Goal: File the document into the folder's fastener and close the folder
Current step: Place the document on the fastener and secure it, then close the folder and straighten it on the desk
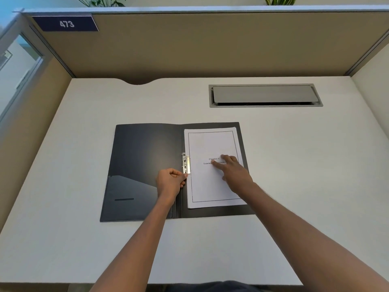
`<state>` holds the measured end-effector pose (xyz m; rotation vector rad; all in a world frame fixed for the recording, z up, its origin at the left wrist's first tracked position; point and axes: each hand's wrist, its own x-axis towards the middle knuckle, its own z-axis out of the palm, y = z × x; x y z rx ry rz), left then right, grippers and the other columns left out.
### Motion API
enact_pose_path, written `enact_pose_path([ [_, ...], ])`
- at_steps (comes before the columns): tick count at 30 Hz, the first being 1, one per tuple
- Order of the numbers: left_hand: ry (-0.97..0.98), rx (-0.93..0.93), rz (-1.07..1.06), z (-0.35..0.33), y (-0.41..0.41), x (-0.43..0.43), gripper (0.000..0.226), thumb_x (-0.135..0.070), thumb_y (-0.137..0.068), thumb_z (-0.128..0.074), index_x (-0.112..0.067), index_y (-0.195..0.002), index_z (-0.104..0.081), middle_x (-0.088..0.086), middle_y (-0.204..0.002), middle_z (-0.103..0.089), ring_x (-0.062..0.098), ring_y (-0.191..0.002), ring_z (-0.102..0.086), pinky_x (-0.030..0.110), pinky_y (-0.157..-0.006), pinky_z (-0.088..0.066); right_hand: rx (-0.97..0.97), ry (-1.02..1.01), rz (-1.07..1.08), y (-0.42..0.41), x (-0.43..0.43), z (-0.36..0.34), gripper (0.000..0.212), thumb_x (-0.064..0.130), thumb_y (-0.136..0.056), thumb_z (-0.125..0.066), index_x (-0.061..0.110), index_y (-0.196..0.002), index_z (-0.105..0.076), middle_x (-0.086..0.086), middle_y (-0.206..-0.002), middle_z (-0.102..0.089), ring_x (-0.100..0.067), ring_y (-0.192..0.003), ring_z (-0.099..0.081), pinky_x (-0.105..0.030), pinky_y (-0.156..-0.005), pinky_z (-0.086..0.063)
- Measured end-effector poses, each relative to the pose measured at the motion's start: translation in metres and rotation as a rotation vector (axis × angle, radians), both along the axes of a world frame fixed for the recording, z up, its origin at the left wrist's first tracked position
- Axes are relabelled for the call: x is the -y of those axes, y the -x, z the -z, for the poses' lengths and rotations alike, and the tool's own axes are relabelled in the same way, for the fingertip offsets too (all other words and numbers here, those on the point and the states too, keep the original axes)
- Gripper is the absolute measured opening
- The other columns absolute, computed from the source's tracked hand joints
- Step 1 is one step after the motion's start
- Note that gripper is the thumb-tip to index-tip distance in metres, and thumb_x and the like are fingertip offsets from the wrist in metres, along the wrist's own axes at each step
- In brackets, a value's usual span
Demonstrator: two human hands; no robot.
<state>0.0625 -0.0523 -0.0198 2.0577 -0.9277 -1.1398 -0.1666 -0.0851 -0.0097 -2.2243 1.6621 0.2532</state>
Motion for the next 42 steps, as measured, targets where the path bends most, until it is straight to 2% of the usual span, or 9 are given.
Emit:
enact_pose_path([
  [7, 0.025, 0.034, 0.033, -0.003, -0.004, 0.002, 0.006, -0.01, -0.089, -0.08, -0.006, -0.084, -0.078, 0.008, -0.071, -0.077, 0.008, -0.054, -0.065, 0.01, -0.048, -0.05, 0.093, 0.016, 0.016, 0.008, -0.006, -0.001, 0.062, 0.014, -0.102, -0.054, 0.028, -0.158, -0.03, -0.002, -0.166, -0.025, -0.022, -0.15, -0.027, -0.04, -0.101, -0.052],
  [12, 0.107, 0.149, 0.117, -0.008, -0.006, 0.011, 0.008, -0.011, -0.092, -0.072, -0.012, -0.087, -0.078, 0.001, -0.076, -0.075, 0.009, -0.065, -0.067, 0.021, -0.059, -0.055, 0.168, 0.083, 0.173, 0.004, -0.024, 0.001, 0.061, 0.033, -0.101, -0.055, 0.022, -0.157, -0.032, -0.003, -0.167, -0.025, -0.022, -0.152, -0.026, -0.036, -0.115, -0.038],
  [17, 0.234, 0.266, 0.277, -0.015, -0.004, 0.037, 0.018, -0.016, -0.096, -0.068, -0.016, -0.111, -0.077, -0.006, -0.092, -0.074, 0.0, -0.074, -0.063, 0.001, -0.059, -0.043, 0.214, 0.191, 0.064, -0.025, -0.061, 0.001, 0.054, 0.04, -0.099, -0.057, 0.019, -0.148, -0.046, -0.005, -0.158, -0.042, -0.025, -0.145, -0.04, -0.036, -0.117, -0.036],
  [20, 0.278, 0.293, 0.281, -0.019, -0.017, 0.059, 0.029, -0.015, -0.096, -0.066, -0.011, -0.125, -0.073, 0.009, -0.117, -0.074, 0.017, -0.098, -0.067, 0.024, -0.089, -0.054, 0.227, 0.205, -0.094, -0.046, -0.082, 0.005, 0.049, 0.045, -0.094, -0.06, 0.023, -0.138, -0.054, -0.003, -0.147, -0.054, -0.023, -0.134, -0.053, -0.035, -0.111, -0.045],
  [23, 0.258, 0.453, 0.212, -0.022, -0.048, 0.08, 0.037, -0.016, -0.096, -0.065, -0.01, -0.132, -0.069, 0.014, -0.135, -0.065, 0.032, -0.128, -0.059, 0.046, -0.113, -0.044, 0.198, 0.214, -0.146, -0.059, -0.091, 0.012, 0.054, 0.047, -0.088, -0.069, 0.022, -0.134, -0.058, -0.003, -0.141, -0.061, -0.022, -0.126, -0.061, -0.034, -0.105, -0.05],
  [25, 0.158, 0.591, 0.149, -0.022, -0.075, 0.091, 0.047, -0.022, -0.097, -0.063, -0.01, -0.142, -0.06, 0.019, -0.149, -0.054, 0.038, -0.14, -0.047, 0.053, -0.117, -0.037, 0.16, 0.181, -0.136, -0.068, -0.095, 0.017, 0.063, 0.051, -0.092, -0.062, 0.02, -0.145, -0.05, -0.006, -0.153, -0.051, -0.025, -0.139, -0.052, -0.038, -0.116, -0.039],
  [29, -0.043, 0.668, 0.044, -0.024, -0.122, 0.1, 0.068, -0.034, -0.1, -0.057, -0.009, -0.159, -0.034, 0.027, -0.163, -0.03, 0.044, -0.152, -0.026, 0.06, -0.122, -0.024, 0.116, 0.107, -0.138, -0.082, -0.096, 0.025, 0.076, 0.056, -0.103, -0.03, 0.018, -0.163, -0.004, -0.006, -0.172, 0.003, -0.024, -0.159, 0.001, -0.044, -0.127, 0.002],
  [33, -0.18, 0.568, -0.032, -0.022, -0.152, 0.102, 0.066, -0.042, -0.101, -0.053, -0.01, -0.156, -0.034, 0.027, -0.152, -0.044, 0.047, -0.142, -0.038, 0.06, -0.116, -0.032, 0.065, 0.038, -0.105, -0.088, -0.098, 0.026, 0.078, 0.056, -0.105, -0.018, 0.015, -0.16, 0.017, -0.006, -0.169, 0.023, -0.025, -0.156, 0.02, -0.046, -0.129, 0.002],
  [42, -0.174, 0.558, -0.086, -0.042, -0.171, 0.107, 0.04, -0.028, -0.095, -0.058, 0.0, -0.125, -0.06, 0.024, -0.13, -0.064, 0.048, -0.118, -0.061, 0.053, -0.101, -0.05, -0.008, 0.026, -0.1, -0.088, -0.114, 0.031, 0.072, 0.051, -0.108, -0.011, 0.009, -0.158, 0.02, -0.01, -0.166, 0.028, -0.028, -0.153, 0.027, -0.046, -0.128, 0.007],
])
